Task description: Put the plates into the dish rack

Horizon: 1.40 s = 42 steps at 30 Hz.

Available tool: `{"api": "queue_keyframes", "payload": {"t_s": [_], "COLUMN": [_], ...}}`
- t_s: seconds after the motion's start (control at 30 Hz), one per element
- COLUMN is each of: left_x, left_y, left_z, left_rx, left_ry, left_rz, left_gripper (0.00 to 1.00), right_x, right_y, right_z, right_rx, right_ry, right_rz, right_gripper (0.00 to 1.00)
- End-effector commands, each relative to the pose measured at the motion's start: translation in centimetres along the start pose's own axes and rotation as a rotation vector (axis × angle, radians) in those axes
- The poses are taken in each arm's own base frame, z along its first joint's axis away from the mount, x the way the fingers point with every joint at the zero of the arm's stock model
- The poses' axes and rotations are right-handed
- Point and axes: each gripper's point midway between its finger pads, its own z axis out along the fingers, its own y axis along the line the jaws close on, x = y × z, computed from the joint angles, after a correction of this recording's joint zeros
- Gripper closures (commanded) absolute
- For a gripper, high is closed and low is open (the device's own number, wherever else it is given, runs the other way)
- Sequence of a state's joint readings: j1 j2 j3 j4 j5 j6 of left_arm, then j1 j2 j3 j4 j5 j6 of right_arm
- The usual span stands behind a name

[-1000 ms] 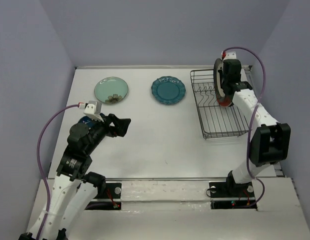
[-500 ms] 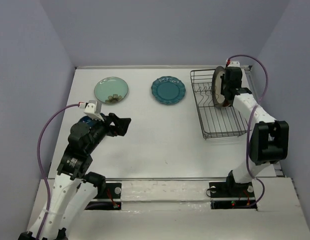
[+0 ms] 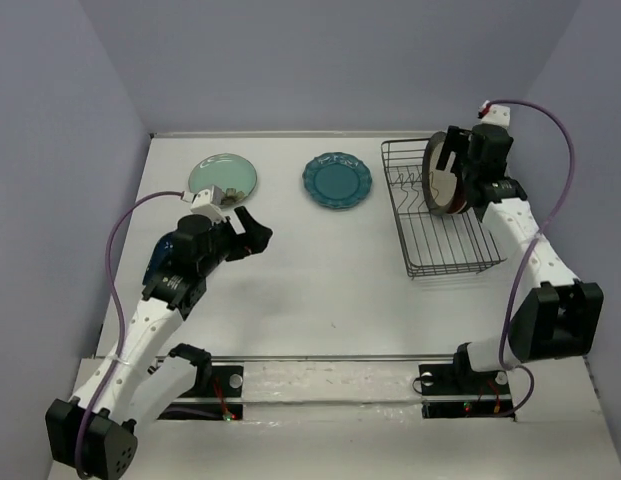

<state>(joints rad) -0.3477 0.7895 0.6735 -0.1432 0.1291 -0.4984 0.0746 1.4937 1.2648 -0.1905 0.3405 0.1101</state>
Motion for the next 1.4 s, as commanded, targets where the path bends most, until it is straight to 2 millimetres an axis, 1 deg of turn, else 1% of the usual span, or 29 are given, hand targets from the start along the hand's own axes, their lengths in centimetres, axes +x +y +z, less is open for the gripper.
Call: {"api": "queue_keyframes", "payload": {"t_s": [0.0, 0.03, 0.1, 0.13, 0.23, 0.27, 0.3, 0.33, 0.37, 0.4, 0.43, 0.47, 0.5, 0.53, 0.57, 0.6, 0.63, 0.67, 0.7, 0.73, 0.77, 0.83, 0.87, 0.93, 1.07, 1.17, 1.2, 1.23, 1.37], "left_x": [-2.4, -2.6, -2.8, -2.9, -2.3, -3.2, -3.0, -2.8, -2.0, -2.1, -2.1, -2.1, -2.4, -3.4, -2.1, -2.1, -3.2, -2.9, -1.5, -2.0, -0.8, -1.2, 0.0, -0.1, 1.3, 0.9, 1.5, 1.1, 2.5], "left_y": [-2.3, -2.4, -3.4, -3.8, -4.9, -6.0, -6.3, -6.4, -6.0, -5.8, -5.5, -5.4, -5.2, -5.6, -4.5, -4.5, -5.2, -5.1, -4.1, -4.5, -3.3, -3.0, -1.8, -0.7, 0.8, 0.2, 0.1, -0.4, -0.3], "left_z": [1.3, 1.7, 2.9, 3.4, 6.5, 7.2, 9.3, 10.4, 12.5, 13.5, 14.4, 16.0, 16.9, 17.9, 19.8, 20.8, 21.9, 22.8, 24.4, 25.3, 26.6, 27.9, 28.9, 29.9, 31.5, 32.2, 32.7, 33.2, 34.7], "left_rx": [0.062, 0.068, 0.088, 0.089, 0.045, 0.057, 0.042, 0.04, 0.026, 0.007, -0.006, -0.013, -0.029, -0.034, -0.074, -0.079, -0.065, -0.068, -0.094, -0.083, -0.108, -0.106, -0.133, -0.147, -0.158, -0.111, -0.096, -0.076, -0.054], "left_ry": [-0.077, -0.089, -0.113, -0.121, -0.125, -0.139, -0.13, -0.12, -0.106, -0.122, -0.132, -0.146, -0.164, -0.191, -0.163, -0.158, -0.169, -0.159, -0.129, -0.133, -0.111, -0.111, -0.094, -0.095, -0.082, -0.089, -0.075, -0.078, -0.046], "left_rz": [-0.103, -0.121, -0.178, -0.191, -0.2, -0.217, -0.25, -0.266, -0.279, -0.297, -0.32, -0.34, -0.349, -0.359, -0.353, -0.352, -0.358, -0.363, -0.363, -0.375, -0.383, -0.416, -0.424, -0.448, -0.472, -0.477, -0.479, -0.482, -0.52], "left_gripper": [0.02, 0.02, 0.03, 0.04, 0.05, 0.06, 0.09, 0.11, 0.16, 0.22, 0.25, 0.3, 0.31, 0.31, 0.31, 0.31, 0.31, 0.31, 0.32, 0.32, 0.32, 0.32, 0.33, 0.33, 0.33, 0.34, 0.36, 0.37, 0.41], "right_x": [-6.7, -7.8, -8.2, -9.1, -8.2, -8.5, -7.3, -6.9, -6.9, -5.5, -5.1, -4.9, -4.1, -3.3, -3.0, -2.9, -2.2, -2.3, -2.0, -2.1, -2.1, -2.0, -2.0, -2.0, -2.1, -2.3, -2.5, -2.5, -2.2], "right_y": [-1.1, -1.0, -0.1, 0.2, 2.0, 2.9, 4.0, 4.1, 4.9, 5.2, 5.5, 6.0, 6.4, 6.7, 6.7, 6.6, 6.8, 6.8, 6.9, 6.9, 7.0, 7.1, 7.3, 7.4, 7.5, 8.0, 8.1, 8.2, 8.1], "right_z": [-4.6, -6.1, -7.6, -9.3, -11.2, -13.1, -13.7, -14.2, -16.0, -16.1, -16.7, -18.2, -18.1, -19.1, -19.5, -20.3, -20.6, -21.0, -21.3, -21.9, -22.2, -22.5, -22.9, -23.2, -23.2, -23.4, -23.5, -23.6, -23.2], "right_rx": [-0.024, -0.05, -0.125, -0.166, -0.287, -0.359, -0.42, -0.439, -0.508, -0.533, -0.562, -0.619, -0.633, -0.671, -0.683, -0.701, -0.719, -0.727, -0.739, -0.755, -0.763, -0.778, -0.796, -0.814, -0.815, -0.846, -0.854, -0.858, -0.848], "right_ry": [-0.19, -0.223, -0.234, -0.266, -0.258, -0.28, -0.256, -0.254, -0.262, -0.24, -0.233, -0.234, -0.214, -0.206, -0.207, -0.217, -0.202, -0.208, -0.206, -0.213, -0.217, -0.21, -0.209, -0.209, -0.206, -0.198, -0.205, -0.206, -0.209], "right_rz": [0.11, 0.132, 0.182, 0.209, 0.272, 0.286, 0.304, 0.319, 0.346, 0.352, 0.362, 0.373, 0.375, 0.369, 0.37, 0.369, 0.363, 0.36, 0.353, 0.347, 0.342, 0.336, 0.331, 0.322, 0.283, 0.289, 0.294, 0.296, 0.286], "right_gripper": [0.08, 0.07, 0.07, 0.07, 0.07, 0.07, 0.07, 0.07, 0.07, 0.07, 0.07, 0.07, 0.07, 0.07, 0.07, 0.07, 0.07, 0.07, 0.07, 0.07, 0.07, 0.07, 0.07, 0.07, 0.07, 0.07, 0.07, 0.07, 0.07]}}
